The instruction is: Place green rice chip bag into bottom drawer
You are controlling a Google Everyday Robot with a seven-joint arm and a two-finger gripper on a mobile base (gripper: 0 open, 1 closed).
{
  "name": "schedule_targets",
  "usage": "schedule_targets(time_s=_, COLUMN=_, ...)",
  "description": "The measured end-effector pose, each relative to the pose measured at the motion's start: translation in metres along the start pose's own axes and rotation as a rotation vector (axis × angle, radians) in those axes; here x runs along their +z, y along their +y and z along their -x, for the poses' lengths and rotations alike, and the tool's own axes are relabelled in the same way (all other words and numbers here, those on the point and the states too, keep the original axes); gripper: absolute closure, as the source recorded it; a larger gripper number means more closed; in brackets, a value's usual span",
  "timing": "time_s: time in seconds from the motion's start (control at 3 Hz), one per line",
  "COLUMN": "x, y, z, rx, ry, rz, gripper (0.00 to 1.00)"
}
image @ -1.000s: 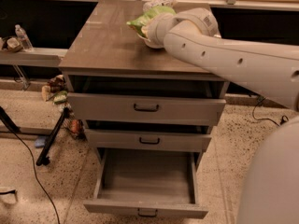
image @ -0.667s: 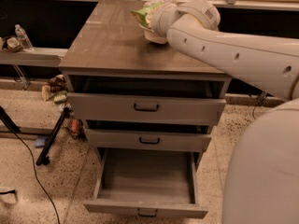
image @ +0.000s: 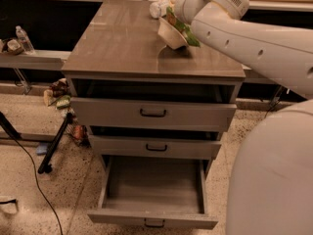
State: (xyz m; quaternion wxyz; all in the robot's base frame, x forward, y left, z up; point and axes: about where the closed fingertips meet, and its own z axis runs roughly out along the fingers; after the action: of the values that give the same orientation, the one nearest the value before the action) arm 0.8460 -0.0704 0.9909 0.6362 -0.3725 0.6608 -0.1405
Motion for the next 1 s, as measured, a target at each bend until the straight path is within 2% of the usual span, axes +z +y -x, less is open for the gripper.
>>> schedule_targets(time_s=0.33, x=-0.025, y=-0.008, z=-0.009, rx=0.059, ry=-0.004, rz=-0.002, gripper=1.0)
schedule_targets(time_s=0.67, x=-0.045, y=0.0, z=-0.022, rx=0.144, ry=0.022, rz=0.015, gripper=0.84)
schedule_targets(time_s=1.0, x=-0.051, y=0.031, z=-0.027, rx=0.307, ry=0.009, rz=0.067, gripper=0.53)
